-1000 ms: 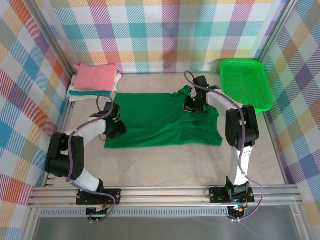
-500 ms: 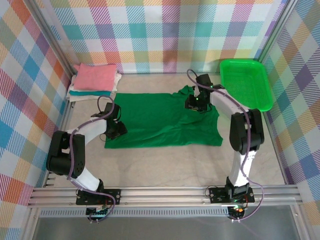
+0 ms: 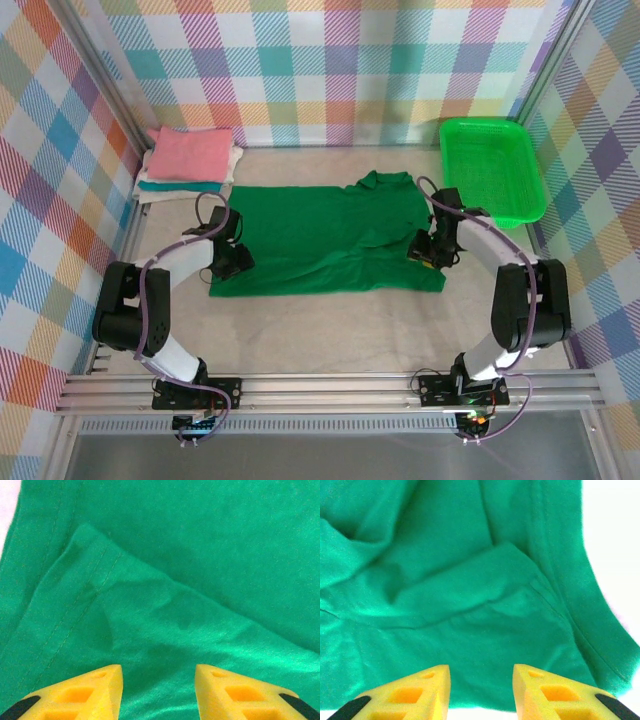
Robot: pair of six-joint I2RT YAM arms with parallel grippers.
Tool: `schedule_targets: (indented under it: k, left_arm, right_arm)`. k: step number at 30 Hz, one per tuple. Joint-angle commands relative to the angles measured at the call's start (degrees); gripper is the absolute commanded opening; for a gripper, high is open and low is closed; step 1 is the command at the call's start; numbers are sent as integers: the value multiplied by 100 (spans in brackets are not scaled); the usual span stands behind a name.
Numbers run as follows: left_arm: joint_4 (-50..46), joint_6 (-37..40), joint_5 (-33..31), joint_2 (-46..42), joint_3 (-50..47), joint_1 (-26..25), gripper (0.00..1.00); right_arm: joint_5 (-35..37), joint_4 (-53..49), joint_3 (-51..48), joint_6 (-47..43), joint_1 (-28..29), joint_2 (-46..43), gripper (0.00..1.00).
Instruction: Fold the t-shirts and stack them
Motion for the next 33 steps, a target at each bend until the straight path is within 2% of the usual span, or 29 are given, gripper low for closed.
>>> schedule_targets:
  k: [1, 8, 11, 14, 20, 25, 31, 33]
  left_arm:
    - [-160, 71, -143, -212, -307, -53, 43]
    - [-59, -109, -219, 183, -453, -27, 44]
    - [-52, -138, -322, 245, -462, -27, 44]
    - [-118, -135, -421, 284, -445, 7, 44]
    - [-199, -87, -447, 265, -429, 190, 44]
    - [-226, -24, -446, 301, -393, 278, 44]
    - [-225, 83, -412, 427, -305, 298, 45]
    - [-194, 118, -345, 464, -278, 298, 45]
  right_arm:
    - [102, -324, -171, 5, -67, -159, 41]
    - [222, -44, -393, -80, -72, 238, 41]
    - [434, -2, -457, -115, -71, 301, 32]
    - [482, 90, -572, -148, -138, 293, 16]
    - [222, 149, -775, -42, -553, 21, 0]
    - [242, 64, -887, -17, -959, -202, 0]
    - [-324, 201, -914, 18, -1060, -421, 2]
    - [-469, 260, -884, 11, -1029, -489, 24]
